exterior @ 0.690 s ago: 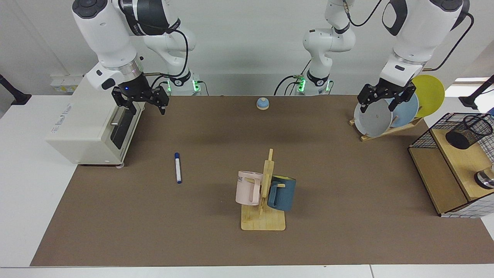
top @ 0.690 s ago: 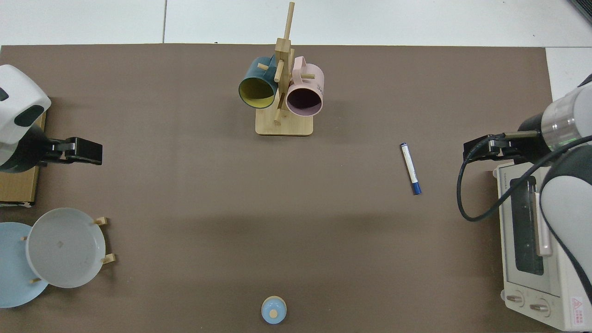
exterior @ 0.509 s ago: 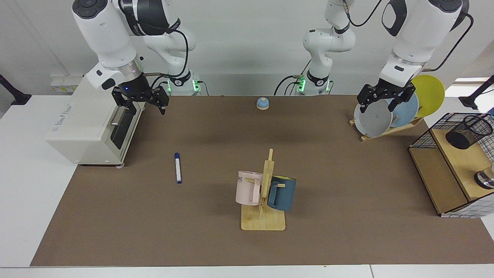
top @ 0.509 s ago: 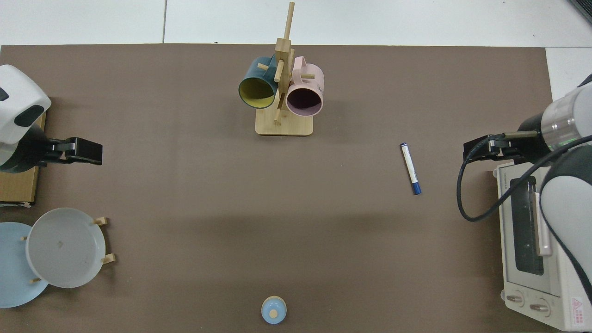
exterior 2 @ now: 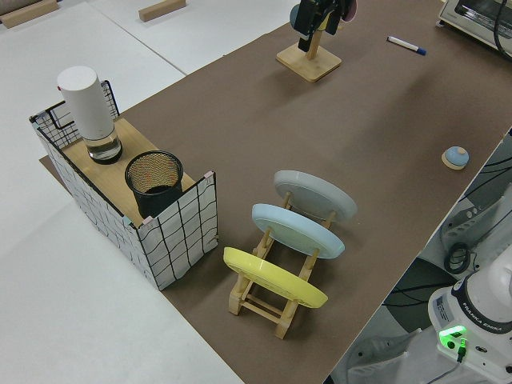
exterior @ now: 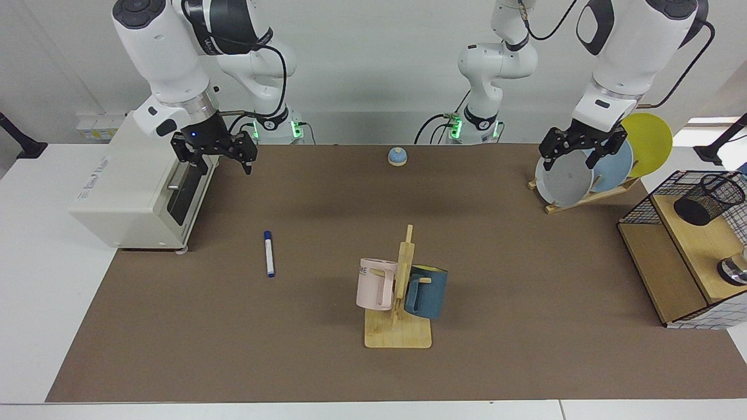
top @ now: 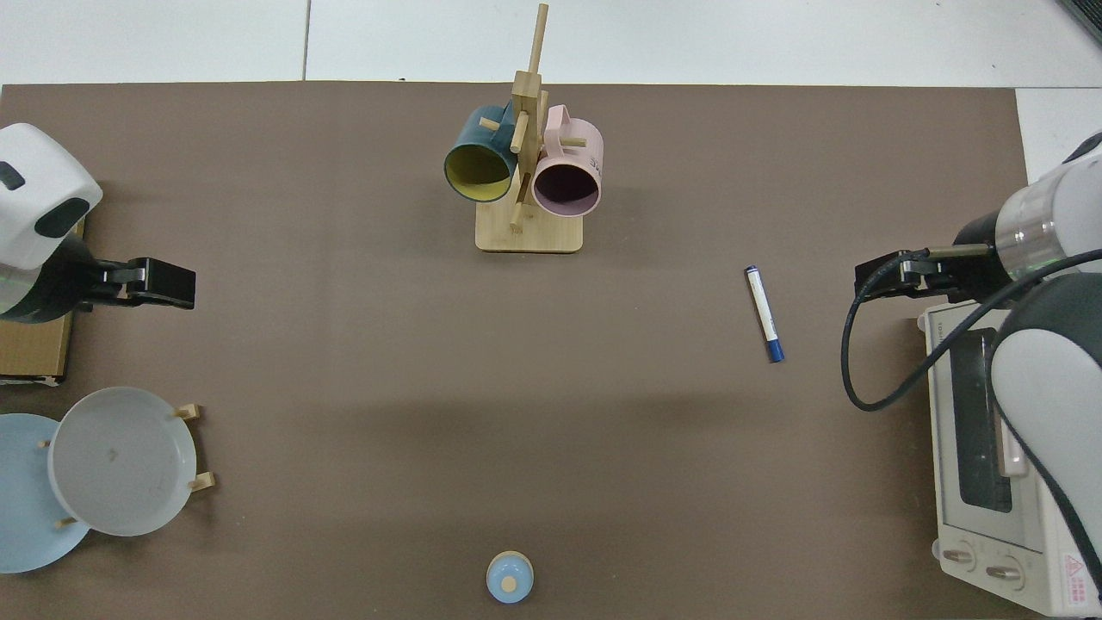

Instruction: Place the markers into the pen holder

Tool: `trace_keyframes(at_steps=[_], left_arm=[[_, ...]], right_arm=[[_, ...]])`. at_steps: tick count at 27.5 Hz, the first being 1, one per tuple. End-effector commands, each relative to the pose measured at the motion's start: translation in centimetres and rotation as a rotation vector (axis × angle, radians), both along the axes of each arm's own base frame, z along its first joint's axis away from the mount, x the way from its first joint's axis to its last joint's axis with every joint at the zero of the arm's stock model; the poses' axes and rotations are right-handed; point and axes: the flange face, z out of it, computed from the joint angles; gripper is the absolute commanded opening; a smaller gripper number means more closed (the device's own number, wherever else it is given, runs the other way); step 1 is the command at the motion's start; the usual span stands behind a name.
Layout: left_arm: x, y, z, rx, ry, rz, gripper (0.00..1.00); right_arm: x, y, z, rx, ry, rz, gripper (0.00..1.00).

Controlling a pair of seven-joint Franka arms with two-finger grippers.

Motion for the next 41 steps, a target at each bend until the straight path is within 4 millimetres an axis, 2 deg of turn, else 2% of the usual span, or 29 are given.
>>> trace_keyframes(at_steps=[1,4,11,14,17,22,29,33,35,41], left_arm=[[-0.8,-0.1,-0.1,-0.011,0.002,-0.011,1.0],[-0.8,-0.1,-0.3,-0.011,0.005,-0.012,1.0],[-0.9,-0.2,-1.1,-0.011,0.02,-0.012,1.0],[-0.9,-0.2,-1.6,-0.011,0.029,-0.01,1.0],[-1.0,-0.2,-1.7,-0.012,0.032,-0.01,1.0],[-1.0,-0.2,-2.0,-0.011,0.039,-0.01,1.0],[-1.0,-0.1,-2.2,-0.01,0.042,-0.009,1.0],[-1.0,-0.1,-2.2,-0.011,0.042,-0.009,1.0],[-1.0,-0.1,-2.2,-0.011,0.042,-0.009,1.0],[-1.0,-0.1,-2.7,-0.009,0.049,-0.009,1.0]], right_arm=[[-0.9,0.2,0.2,0.009,-0.012,-0.006,1.0],[-0.9,0.0,0.5,0.009,-0.021,-0.017,1.0],[0.6,0.6,-0.5,-0.013,-0.059,0.014,1.0],[1.7,0.6,-2.7,-0.038,-0.027,0.027,1.0],[3.0,1.3,-3.6,-0.034,-0.031,0.042,1.0],[4.9,2.4,-6.6,-0.054,-0.018,0.071,1.0],[7.0,2.7,-11.1,-0.041,-0.013,0.079,1.0],[7.8,3.1,-12.4,-0.035,-0.038,0.086,1.0],[8.2,3.9,-13.7,-0.037,-0.036,0.101,1.0],[9.0,3.8,-18.7,-0.08,0.023,0.133,1.0]])
